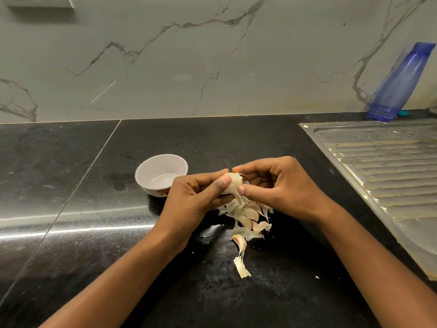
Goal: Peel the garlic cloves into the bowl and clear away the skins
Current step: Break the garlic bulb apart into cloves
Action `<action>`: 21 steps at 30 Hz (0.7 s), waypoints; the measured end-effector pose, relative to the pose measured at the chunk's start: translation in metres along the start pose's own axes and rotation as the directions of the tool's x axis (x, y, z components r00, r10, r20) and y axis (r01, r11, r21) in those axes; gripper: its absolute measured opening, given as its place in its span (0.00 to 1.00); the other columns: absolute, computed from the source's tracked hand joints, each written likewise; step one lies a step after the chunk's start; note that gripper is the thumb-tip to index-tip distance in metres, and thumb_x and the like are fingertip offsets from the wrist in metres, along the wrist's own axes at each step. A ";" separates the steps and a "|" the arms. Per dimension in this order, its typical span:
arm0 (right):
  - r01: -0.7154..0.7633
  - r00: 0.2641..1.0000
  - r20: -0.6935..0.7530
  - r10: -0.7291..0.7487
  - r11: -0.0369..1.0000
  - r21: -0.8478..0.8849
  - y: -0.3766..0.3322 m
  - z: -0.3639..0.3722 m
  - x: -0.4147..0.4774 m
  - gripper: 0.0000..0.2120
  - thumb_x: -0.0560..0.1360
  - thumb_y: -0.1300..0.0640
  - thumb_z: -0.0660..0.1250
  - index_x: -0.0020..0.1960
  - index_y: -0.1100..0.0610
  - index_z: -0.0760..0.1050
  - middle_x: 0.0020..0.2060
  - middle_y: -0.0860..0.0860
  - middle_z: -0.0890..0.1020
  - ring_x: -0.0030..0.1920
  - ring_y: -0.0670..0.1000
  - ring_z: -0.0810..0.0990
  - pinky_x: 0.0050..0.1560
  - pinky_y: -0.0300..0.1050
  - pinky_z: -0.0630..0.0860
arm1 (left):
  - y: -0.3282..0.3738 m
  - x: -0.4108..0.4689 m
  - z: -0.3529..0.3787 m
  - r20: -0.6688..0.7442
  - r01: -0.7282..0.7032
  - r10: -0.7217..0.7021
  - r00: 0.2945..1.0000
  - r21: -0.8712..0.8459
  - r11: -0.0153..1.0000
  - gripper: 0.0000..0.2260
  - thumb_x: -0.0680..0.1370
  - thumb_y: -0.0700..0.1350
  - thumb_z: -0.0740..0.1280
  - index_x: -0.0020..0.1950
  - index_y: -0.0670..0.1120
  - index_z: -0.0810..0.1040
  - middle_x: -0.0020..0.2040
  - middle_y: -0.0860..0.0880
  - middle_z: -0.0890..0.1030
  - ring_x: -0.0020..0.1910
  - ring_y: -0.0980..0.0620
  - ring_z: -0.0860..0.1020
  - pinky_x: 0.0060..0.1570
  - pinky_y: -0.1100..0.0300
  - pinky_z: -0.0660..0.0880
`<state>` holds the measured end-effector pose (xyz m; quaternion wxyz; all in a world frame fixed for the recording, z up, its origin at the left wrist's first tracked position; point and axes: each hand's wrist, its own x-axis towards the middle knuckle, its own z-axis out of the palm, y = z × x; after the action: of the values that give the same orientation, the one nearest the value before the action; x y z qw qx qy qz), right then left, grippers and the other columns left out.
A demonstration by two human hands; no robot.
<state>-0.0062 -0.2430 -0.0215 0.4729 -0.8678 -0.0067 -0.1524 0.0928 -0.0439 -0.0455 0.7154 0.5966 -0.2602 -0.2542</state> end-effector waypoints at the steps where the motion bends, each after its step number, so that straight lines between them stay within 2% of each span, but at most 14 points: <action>1: 0.006 1.000 0.002 -0.006 1.000 -0.001 0.000 0.002 0.000 0.17 0.76 0.61 0.78 0.64 0.54 0.85 0.50 0.47 0.89 0.50 0.49 0.89 0.53 0.49 0.87 | 0.000 0.000 0.000 -0.008 -0.009 0.009 1.000 0.016 1.000 0.13 0.81 0.42 0.70 0.63 0.38 0.84 0.59 0.46 0.87 0.58 0.45 0.86 0.60 0.49 0.83; 10: 0.096 0.991 -0.090 -0.104 0.991 -0.089 0.000 0.015 0.000 0.12 0.76 0.59 0.77 0.60 0.55 0.86 0.46 0.47 0.89 0.45 0.51 0.88 0.45 0.51 0.87 | 0.002 -0.003 0.002 -0.058 -0.136 0.146 0.988 0.154 0.979 0.12 0.78 0.41 0.74 0.60 0.39 0.86 0.54 0.47 0.89 0.54 0.47 0.88 0.54 0.51 0.85; 13: 0.116 0.984 -0.119 -0.132 0.984 -0.133 -0.001 0.017 0.001 0.11 0.77 0.60 0.76 0.59 0.55 0.87 0.44 0.46 0.88 0.43 0.50 0.87 0.43 0.49 0.86 | 0.002 -0.004 0.003 -0.065 -0.167 0.179 0.982 0.163 0.972 0.12 0.78 0.40 0.74 0.61 0.39 0.86 0.53 0.46 0.89 0.53 0.46 0.88 0.54 0.50 0.85; 15: 0.117 0.980 -0.142 -0.142 0.979 -0.169 0.000 0.016 0.002 0.09 0.77 0.61 0.74 0.56 0.55 0.87 0.41 0.46 0.87 0.41 0.51 0.86 0.40 0.52 0.84 | 0.002 -0.006 0.006 -0.064 -0.184 0.195 0.979 0.152 0.971 0.11 0.78 0.39 0.74 0.60 0.38 0.86 0.52 0.45 0.89 0.52 0.45 0.88 0.54 0.51 0.85; 17: 0.101 0.986 -0.119 -0.120 0.983 -0.157 0.000 0.013 0.002 0.10 0.78 0.62 0.74 0.58 0.54 0.87 0.41 0.46 0.87 0.40 0.52 0.86 0.40 0.52 0.84 | 0.002 -0.005 0.007 -0.076 -0.182 0.193 0.978 0.135 0.974 0.11 0.79 0.38 0.73 0.60 0.37 0.86 0.51 0.44 0.89 0.51 0.44 0.88 0.53 0.50 0.85; 19: 0.099 0.991 -0.082 -0.110 0.987 -0.126 0.000 0.011 0.001 0.14 0.78 0.63 0.74 0.62 0.53 0.85 0.41 0.46 0.87 0.41 0.51 0.87 0.41 0.49 0.86 | 0.002 -0.003 0.005 -0.087 -0.144 0.152 0.984 0.090 0.985 0.10 0.79 0.38 0.73 0.60 0.37 0.85 0.51 0.43 0.89 0.51 0.43 0.88 0.54 0.49 0.85; 21: 0.088 0.990 -0.103 -0.098 0.991 -0.100 -0.002 0.009 0.001 0.15 0.78 0.62 0.74 0.64 0.53 0.84 0.42 0.46 0.87 0.43 0.51 0.88 0.45 0.48 0.86 | 0.003 -0.001 0.003 -0.092 -0.099 0.102 0.991 0.032 0.995 0.11 0.80 0.38 0.72 0.61 0.37 0.85 0.52 0.41 0.88 0.53 0.41 0.88 0.56 0.47 0.85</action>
<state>-0.0030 -0.2345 -0.0245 0.4230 -0.8786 -0.0143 -0.2210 0.0900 -0.0450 -0.0418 0.7305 0.6037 -0.2596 -0.1860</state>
